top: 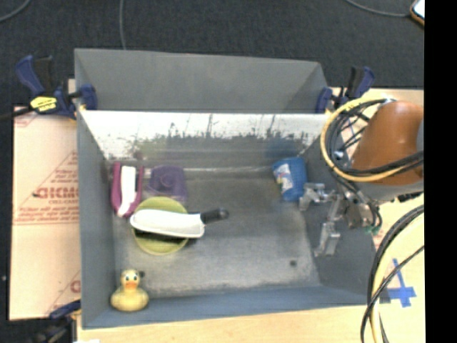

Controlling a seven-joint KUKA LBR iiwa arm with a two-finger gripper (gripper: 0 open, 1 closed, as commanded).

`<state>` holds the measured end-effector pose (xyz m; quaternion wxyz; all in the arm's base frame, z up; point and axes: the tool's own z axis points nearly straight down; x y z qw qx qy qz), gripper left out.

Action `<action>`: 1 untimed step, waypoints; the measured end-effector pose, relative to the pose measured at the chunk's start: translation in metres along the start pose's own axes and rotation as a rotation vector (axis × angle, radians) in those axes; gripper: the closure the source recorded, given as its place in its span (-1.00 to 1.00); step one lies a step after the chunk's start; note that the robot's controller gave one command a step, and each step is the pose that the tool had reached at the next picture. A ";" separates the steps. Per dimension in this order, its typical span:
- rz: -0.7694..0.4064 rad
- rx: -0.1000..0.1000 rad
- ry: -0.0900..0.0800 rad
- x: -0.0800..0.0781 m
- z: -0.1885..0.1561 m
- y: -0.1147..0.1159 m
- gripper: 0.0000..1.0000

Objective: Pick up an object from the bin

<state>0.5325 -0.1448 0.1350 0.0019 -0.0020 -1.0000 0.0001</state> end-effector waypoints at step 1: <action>-0.005 0.002 -0.007 -0.002 -0.004 0.000 -1.00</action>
Offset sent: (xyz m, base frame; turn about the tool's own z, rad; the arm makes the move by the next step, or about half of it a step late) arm 0.0830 0.0127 -0.0650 0.1709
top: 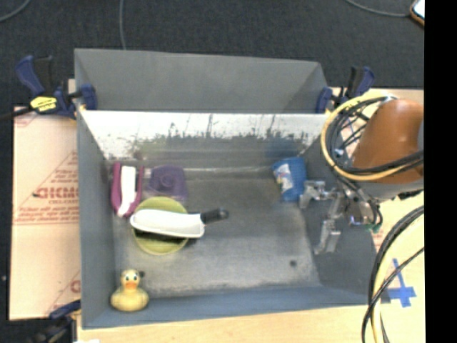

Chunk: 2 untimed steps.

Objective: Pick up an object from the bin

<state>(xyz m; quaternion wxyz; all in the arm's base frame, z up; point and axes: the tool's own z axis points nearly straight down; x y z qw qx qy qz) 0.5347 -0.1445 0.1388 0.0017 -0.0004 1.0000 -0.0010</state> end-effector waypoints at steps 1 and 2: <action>0.149 -0.001 -0.030 -0.066 0.039 0.012 -1.00; -0.175 0.002 -0.008 -0.112 0.016 0.008 -1.00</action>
Offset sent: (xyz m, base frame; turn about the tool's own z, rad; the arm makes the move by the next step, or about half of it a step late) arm 0.1103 0.0085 -0.0171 -0.1759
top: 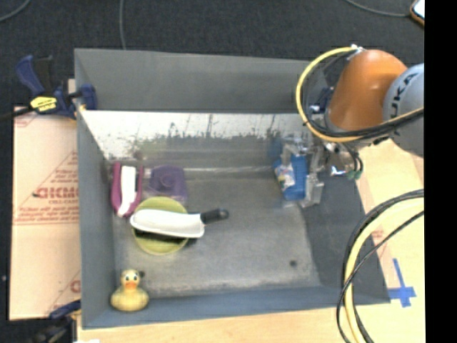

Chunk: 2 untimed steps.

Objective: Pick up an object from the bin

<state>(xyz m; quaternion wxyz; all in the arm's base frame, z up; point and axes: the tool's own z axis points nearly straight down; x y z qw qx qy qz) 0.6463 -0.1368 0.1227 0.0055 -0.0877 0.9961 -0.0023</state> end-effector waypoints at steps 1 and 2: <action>0.572 0.000 -0.025 0.021 0.013 -0.022 -1.00; 0.091 0.001 -0.013 0.001 0.052 -0.028 -1.00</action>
Offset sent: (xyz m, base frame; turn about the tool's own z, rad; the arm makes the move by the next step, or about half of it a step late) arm 0.0036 -0.0267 -0.0527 0.0899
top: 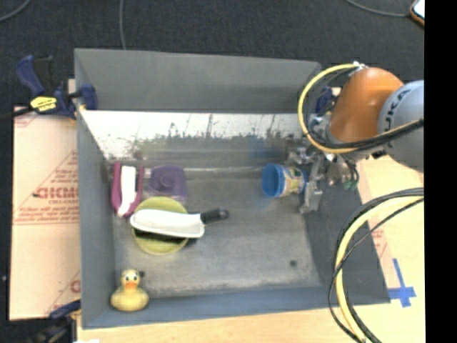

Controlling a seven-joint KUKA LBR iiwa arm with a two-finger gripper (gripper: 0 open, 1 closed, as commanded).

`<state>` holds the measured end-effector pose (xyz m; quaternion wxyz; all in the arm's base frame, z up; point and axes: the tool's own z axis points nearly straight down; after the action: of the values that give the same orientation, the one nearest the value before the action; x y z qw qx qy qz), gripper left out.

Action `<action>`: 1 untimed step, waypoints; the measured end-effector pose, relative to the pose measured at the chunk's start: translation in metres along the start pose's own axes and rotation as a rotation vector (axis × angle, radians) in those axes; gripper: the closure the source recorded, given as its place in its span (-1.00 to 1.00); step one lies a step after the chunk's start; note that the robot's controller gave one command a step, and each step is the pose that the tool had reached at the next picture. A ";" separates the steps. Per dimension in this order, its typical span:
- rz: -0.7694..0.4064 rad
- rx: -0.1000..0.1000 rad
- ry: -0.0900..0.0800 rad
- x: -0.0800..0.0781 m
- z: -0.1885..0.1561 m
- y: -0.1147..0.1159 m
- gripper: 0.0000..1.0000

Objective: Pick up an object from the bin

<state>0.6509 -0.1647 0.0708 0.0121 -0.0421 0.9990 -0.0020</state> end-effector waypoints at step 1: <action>0.483 0.003 -0.009 -0.004 -0.001 0.002 1.00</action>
Offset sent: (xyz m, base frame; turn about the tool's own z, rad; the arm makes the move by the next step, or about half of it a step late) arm 0.0000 0.0000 0.0000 0.0000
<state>0.6545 -0.1620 0.0719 0.0168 0.1978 0.9801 -0.0004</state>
